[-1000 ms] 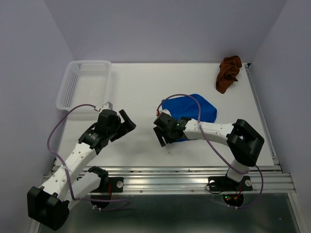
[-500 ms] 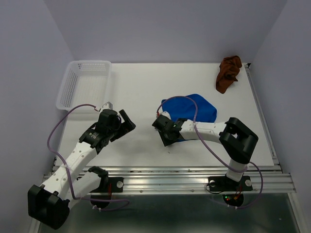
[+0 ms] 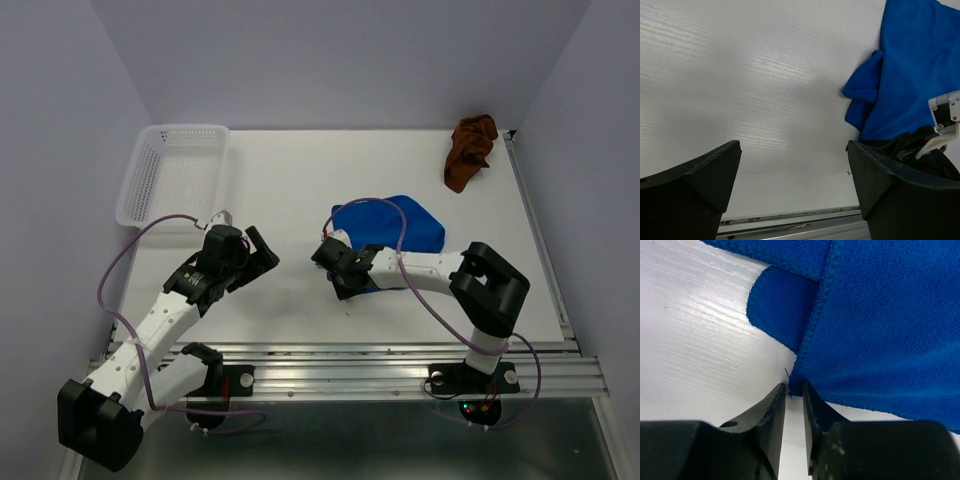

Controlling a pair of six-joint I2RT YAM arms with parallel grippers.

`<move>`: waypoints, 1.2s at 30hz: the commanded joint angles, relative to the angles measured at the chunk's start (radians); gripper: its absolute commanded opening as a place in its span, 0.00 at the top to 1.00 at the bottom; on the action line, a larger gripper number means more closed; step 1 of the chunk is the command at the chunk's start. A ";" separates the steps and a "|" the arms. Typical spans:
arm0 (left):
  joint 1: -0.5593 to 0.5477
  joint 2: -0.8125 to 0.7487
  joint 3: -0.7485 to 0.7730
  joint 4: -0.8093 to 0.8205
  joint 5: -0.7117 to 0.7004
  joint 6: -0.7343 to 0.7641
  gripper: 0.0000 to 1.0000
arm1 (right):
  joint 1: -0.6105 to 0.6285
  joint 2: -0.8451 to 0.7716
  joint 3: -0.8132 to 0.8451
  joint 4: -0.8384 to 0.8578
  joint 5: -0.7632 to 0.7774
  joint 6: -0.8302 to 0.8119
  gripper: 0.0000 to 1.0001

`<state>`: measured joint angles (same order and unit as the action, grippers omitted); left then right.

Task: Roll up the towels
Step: Flatten the towel

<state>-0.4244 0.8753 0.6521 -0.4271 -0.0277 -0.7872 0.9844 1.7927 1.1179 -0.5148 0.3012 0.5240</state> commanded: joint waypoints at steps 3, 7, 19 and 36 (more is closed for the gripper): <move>-0.002 0.002 0.014 -0.001 -0.011 0.005 0.01 | 0.005 0.053 0.011 0.002 0.062 0.037 0.80; -0.004 0.010 0.012 0.007 0.003 0.009 0.01 | -0.004 0.054 0.019 0.005 0.085 0.039 0.99; -0.065 0.040 -0.031 0.119 0.097 0.016 0.01 | -0.097 -0.297 -0.044 0.087 0.104 0.044 0.99; -0.330 0.419 0.107 0.266 -0.023 -0.043 0.01 | -0.463 -0.567 -0.222 0.091 0.024 0.048 0.99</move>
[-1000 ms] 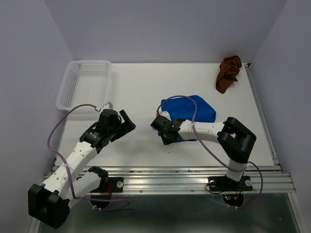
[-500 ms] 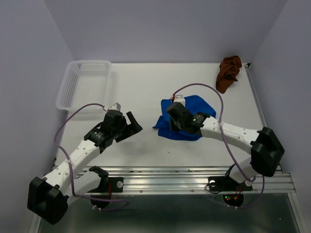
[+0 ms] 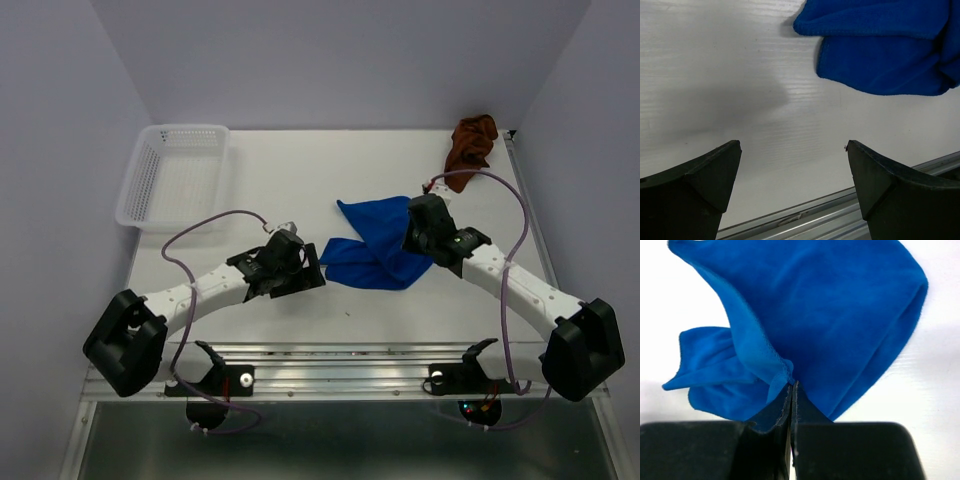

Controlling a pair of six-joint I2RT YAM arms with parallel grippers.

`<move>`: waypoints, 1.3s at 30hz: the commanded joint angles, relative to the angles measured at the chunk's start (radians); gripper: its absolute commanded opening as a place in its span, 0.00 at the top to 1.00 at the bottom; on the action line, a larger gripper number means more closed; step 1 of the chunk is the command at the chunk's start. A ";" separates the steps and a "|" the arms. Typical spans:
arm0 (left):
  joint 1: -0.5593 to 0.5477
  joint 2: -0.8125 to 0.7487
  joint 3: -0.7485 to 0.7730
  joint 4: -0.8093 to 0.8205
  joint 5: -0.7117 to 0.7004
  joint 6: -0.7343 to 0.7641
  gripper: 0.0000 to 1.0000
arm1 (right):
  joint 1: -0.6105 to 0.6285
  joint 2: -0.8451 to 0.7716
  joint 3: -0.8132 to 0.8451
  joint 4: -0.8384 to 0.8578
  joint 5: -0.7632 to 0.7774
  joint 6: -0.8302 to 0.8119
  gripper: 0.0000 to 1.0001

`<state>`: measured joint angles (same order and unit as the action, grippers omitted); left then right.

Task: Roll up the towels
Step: Flatten the towel

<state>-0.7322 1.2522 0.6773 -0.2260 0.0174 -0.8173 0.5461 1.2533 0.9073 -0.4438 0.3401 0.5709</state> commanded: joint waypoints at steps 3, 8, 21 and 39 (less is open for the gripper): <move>-0.038 0.148 0.129 0.068 -0.086 -0.013 0.01 | -0.046 -0.031 -0.021 0.022 -0.042 -0.002 0.99; -0.049 0.260 0.200 0.068 -0.109 -0.002 0.07 | -0.046 -0.018 -0.028 0.022 -0.058 -0.017 0.99; -0.101 0.458 0.360 -0.047 -0.180 0.003 0.37 | -0.074 -0.025 -0.048 0.022 -0.064 -0.037 0.99; -0.108 0.556 0.380 -0.070 -0.181 -0.033 0.59 | -0.092 -0.051 -0.067 0.020 -0.104 -0.051 0.99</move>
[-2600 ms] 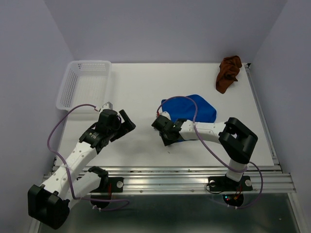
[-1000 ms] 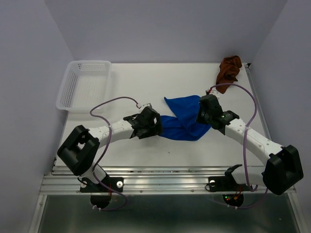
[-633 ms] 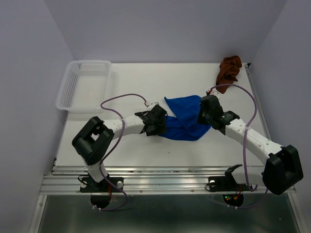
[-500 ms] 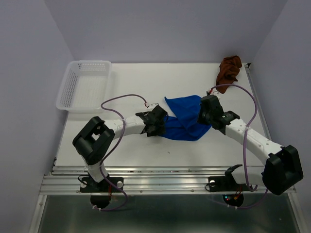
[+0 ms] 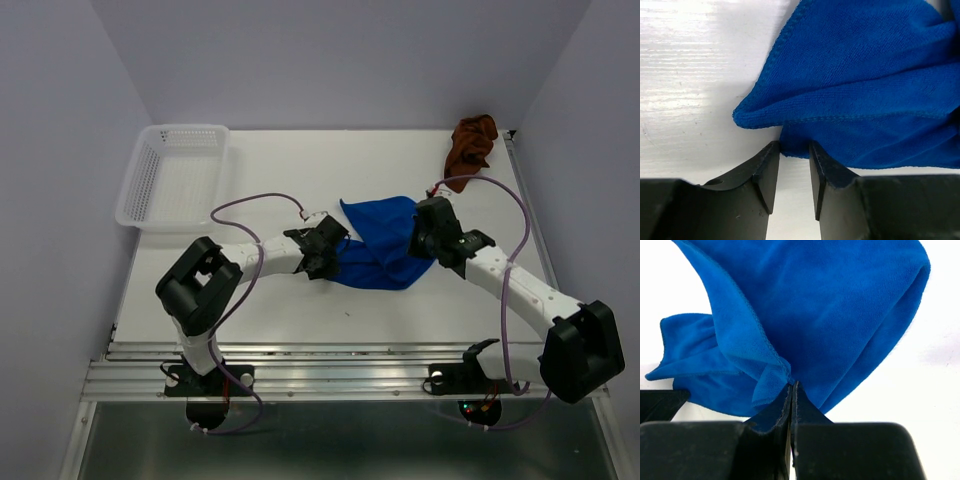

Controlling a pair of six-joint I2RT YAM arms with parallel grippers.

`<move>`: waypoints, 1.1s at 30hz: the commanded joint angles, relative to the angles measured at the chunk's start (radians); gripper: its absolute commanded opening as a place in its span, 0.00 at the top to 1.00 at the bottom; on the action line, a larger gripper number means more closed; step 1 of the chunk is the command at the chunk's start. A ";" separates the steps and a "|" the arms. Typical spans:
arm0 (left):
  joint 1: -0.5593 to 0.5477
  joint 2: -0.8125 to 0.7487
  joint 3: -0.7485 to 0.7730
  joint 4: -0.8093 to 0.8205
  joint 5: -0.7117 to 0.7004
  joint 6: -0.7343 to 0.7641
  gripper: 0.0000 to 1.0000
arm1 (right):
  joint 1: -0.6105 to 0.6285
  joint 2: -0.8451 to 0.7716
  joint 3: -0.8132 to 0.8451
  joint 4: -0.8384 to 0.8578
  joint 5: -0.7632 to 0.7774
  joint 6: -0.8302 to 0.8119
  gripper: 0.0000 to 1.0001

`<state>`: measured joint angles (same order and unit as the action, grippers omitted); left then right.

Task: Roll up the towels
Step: Flatten the towel

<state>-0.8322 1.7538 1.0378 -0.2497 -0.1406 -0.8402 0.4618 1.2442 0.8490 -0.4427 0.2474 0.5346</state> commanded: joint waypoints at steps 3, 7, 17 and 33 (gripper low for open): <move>-0.008 0.061 0.016 -0.060 -0.024 -0.014 0.65 | -0.008 -0.048 -0.010 0.019 -0.010 -0.015 0.99; -0.015 0.044 -0.001 -0.057 -0.022 -0.017 1.00 | -0.017 -0.054 -0.010 0.019 -0.016 -0.015 0.99; -0.021 -0.190 0.007 -0.062 -0.069 0.013 1.00 | -0.125 -0.074 0.041 0.019 -0.042 0.001 0.99; 0.260 -0.703 0.070 -0.175 -0.145 0.082 1.00 | -0.618 -0.209 0.251 -0.053 -0.355 -0.053 0.99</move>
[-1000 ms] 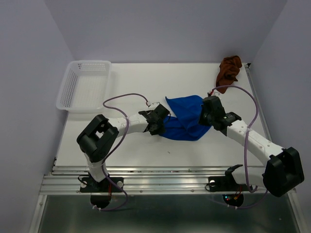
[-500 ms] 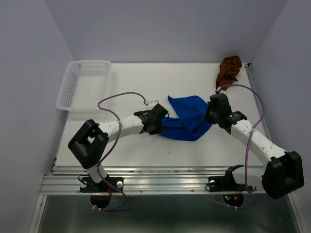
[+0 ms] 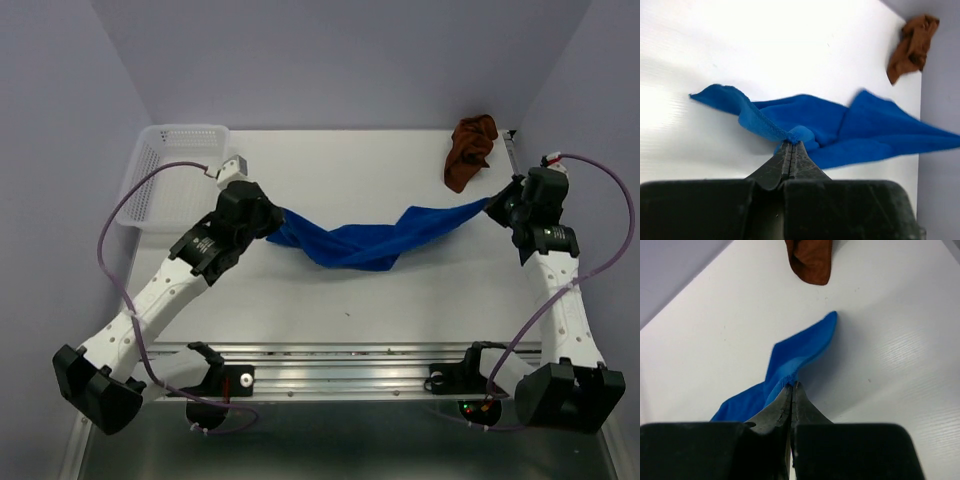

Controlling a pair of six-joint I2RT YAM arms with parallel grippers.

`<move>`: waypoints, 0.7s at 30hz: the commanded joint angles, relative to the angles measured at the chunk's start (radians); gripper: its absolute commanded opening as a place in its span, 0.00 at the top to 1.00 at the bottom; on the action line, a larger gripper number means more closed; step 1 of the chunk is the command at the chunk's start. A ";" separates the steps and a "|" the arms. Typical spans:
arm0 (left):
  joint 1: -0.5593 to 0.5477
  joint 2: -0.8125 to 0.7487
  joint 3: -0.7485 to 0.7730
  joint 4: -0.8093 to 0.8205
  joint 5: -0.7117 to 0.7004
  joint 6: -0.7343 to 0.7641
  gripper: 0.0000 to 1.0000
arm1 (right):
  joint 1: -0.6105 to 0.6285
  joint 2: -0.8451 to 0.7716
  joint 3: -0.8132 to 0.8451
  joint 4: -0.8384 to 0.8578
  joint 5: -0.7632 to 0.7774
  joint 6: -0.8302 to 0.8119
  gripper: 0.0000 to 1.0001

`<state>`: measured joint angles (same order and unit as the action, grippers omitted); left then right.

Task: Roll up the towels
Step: Flatten the towel

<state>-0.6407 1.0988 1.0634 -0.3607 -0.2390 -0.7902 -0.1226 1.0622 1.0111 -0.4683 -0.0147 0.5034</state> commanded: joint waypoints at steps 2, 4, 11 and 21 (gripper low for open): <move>0.114 -0.079 0.061 -0.099 -0.063 0.045 1.00 | -0.057 -0.031 0.128 -0.067 -0.077 -0.040 0.99; 0.144 -0.105 0.079 -0.128 -0.069 0.052 1.00 | -0.057 -0.041 0.182 -0.090 -0.039 -0.048 0.99; 0.265 -0.148 0.121 -0.207 -0.100 0.049 1.00 | -0.075 -0.074 0.308 -0.188 0.093 -0.077 0.99; 0.375 -0.229 0.234 -0.340 -0.160 0.055 1.00 | -0.075 -0.137 0.460 -0.308 0.277 -0.103 0.99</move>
<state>-0.2848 0.9260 1.2201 -0.6552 -0.3450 -0.7540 -0.1894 0.9787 1.4010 -0.7216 0.1379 0.4278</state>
